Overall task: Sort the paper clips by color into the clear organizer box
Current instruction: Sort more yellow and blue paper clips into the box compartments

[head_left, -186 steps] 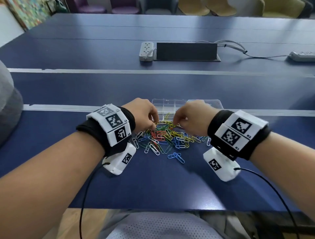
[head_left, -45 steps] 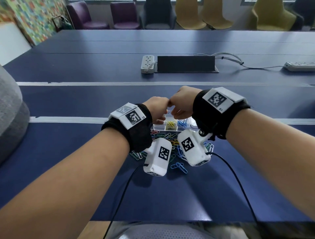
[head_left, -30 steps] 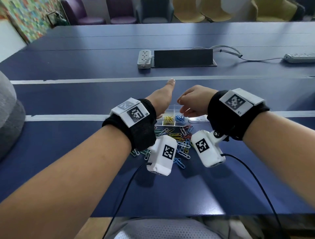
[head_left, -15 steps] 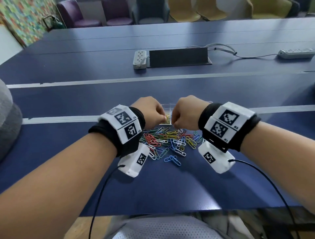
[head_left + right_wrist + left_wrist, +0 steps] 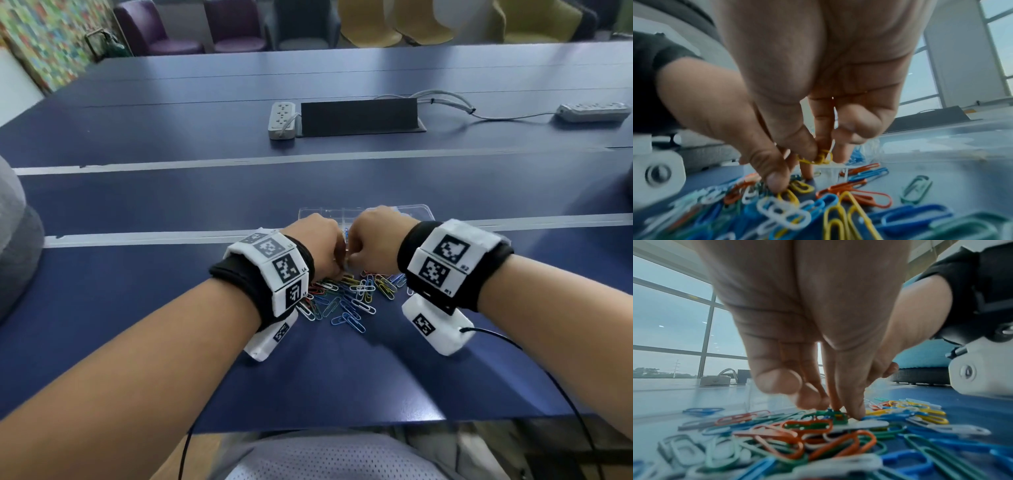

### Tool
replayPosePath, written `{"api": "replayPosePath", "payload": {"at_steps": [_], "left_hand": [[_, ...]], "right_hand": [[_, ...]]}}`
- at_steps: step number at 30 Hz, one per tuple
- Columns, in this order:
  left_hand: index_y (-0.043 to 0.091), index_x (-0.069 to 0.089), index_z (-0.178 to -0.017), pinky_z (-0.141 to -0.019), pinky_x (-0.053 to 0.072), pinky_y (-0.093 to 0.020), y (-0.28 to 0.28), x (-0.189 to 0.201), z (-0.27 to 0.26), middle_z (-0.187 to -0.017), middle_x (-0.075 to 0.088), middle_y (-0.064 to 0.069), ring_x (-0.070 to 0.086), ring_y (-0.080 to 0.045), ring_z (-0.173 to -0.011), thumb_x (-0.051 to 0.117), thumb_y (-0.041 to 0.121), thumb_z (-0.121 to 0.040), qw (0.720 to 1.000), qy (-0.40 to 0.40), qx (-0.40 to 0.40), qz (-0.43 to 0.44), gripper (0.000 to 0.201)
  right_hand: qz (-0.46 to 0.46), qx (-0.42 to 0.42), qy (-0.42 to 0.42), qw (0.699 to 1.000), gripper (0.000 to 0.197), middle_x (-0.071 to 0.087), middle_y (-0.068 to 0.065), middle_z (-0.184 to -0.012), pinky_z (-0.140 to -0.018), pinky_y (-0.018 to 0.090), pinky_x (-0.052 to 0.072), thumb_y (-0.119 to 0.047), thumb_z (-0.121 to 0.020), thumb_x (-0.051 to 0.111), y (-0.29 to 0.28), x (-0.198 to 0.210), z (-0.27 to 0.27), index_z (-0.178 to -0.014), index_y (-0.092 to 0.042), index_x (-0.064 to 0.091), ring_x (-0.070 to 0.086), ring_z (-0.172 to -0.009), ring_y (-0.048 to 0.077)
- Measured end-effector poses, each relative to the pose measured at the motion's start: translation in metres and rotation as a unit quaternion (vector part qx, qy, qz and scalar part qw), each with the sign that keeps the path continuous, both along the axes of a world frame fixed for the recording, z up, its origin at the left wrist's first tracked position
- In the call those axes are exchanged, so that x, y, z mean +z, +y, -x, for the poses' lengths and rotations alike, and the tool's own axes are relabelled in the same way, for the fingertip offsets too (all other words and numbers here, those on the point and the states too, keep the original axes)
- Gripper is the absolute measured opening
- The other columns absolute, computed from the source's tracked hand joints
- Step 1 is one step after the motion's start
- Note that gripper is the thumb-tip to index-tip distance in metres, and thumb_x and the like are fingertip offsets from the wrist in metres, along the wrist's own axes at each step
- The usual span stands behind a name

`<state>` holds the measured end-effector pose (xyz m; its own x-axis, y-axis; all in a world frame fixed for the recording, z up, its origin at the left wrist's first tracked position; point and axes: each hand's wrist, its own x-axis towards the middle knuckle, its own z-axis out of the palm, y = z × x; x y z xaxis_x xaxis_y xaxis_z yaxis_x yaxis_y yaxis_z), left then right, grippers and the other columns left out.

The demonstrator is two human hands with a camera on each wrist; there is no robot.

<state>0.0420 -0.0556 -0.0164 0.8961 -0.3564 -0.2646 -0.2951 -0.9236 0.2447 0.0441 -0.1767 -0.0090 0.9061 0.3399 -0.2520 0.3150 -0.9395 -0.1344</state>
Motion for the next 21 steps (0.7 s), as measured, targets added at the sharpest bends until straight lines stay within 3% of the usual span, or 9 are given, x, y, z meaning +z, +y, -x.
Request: {"api": "replayPosePath", "payload": {"at_steps": [2,6,9,11,14,18,21], "left_hand": [[0.02,0.076,-0.091,-0.074,0.052,-0.027,0.0,-0.003,-0.001,-0.092,0.072,-0.002,0.065,-0.018,-0.085,0.073,0.026,-0.077,1.0,-0.006,-0.002,0.0,0.016],[0.019,0.075,-0.083,-0.067,0.047,-0.025,0.001,-0.004,-0.004,-0.071,0.061,0.005,0.059,-0.014,-0.074,0.068,0.021,-0.08,1.0,-0.005,-0.014,0.002,0.008],[0.018,0.074,-0.086,-0.07,0.048,-0.026,0.001,-0.005,-0.004,-0.073,0.059,0.005,0.059,-0.014,-0.077,0.067,0.023,-0.081,1.0,-0.01,-0.023,0.008,0.01],[0.02,0.074,-0.094,-0.075,0.052,-0.028,-0.001,-0.006,-0.004,-0.076,0.058,0.005,0.059,-0.015,-0.079,0.072,0.03,-0.078,0.999,-0.004,-0.035,0.015,0.019],[0.019,0.075,-0.097,-0.079,0.054,-0.03,-0.005,-0.006,-0.004,-0.079,0.058,0.003,0.061,-0.016,-0.079,0.075,0.028,-0.076,0.999,0.007,-0.051,0.011,0.022],[0.016,0.076,-0.084,-0.072,0.054,-0.031,-0.008,-0.005,-0.006,-0.073,0.064,0.002,0.062,-0.018,-0.074,0.068,0.018,-0.081,0.998,-0.001,-0.062,0.0,0.009],[0.016,0.073,-0.081,-0.067,0.046,-0.027,-0.008,-0.007,-0.005,-0.069,0.058,0.004,0.057,-0.017,-0.074,0.06,0.018,-0.085,0.998,-0.004,-0.063,-0.003,0.013]], "right_hand": [[-0.035,-0.015,0.008,0.999,0.017,0.068,0.004,-0.079,-0.064,0.025,0.046,-0.028,-0.079,0.062,-0.005,0.002,-0.003,-0.079,-0.015,0.072,0.059,-0.077,0.022],[-0.072,-0.031,0.005,0.997,0.02,0.06,-0.007,-0.08,-0.072,0.022,0.04,-0.023,-0.085,0.055,-0.017,0.008,-0.001,-0.096,-0.024,0.072,0.053,-0.081,0.015],[-0.084,-0.043,0.027,0.995,0.024,0.054,-0.012,-0.047,-0.079,0.023,0.047,-0.019,-0.085,0.052,-0.027,0.013,0.004,-0.096,-0.025,0.073,0.053,-0.071,0.014],[-0.072,-0.05,0.041,0.995,0.025,0.053,-0.011,-0.037,-0.077,0.022,0.049,-0.015,-0.083,0.052,-0.033,0.013,0.01,-0.093,-0.022,0.074,0.054,-0.066,0.013],[-0.044,-0.041,0.032,0.998,0.024,0.063,-0.005,-0.061,-0.079,0.025,0.052,-0.014,-0.08,0.055,-0.035,0.01,0.021,-0.091,-0.02,0.075,0.058,-0.076,0.016],[-0.02,-0.01,0.014,1.0,0.034,0.072,0.004,-0.101,-0.084,0.024,0.047,-0.009,-0.082,0.051,-0.033,0.004,0.03,-0.107,-0.019,0.072,0.06,-0.093,0.022],[-0.02,0.003,0.0,1.0,0.032,0.073,0.009,-0.1,-0.084,0.027,0.05,-0.009,-0.084,0.047,-0.035,-0.001,0.03,-0.1,-0.013,0.074,0.062,-0.094,0.027]]}}
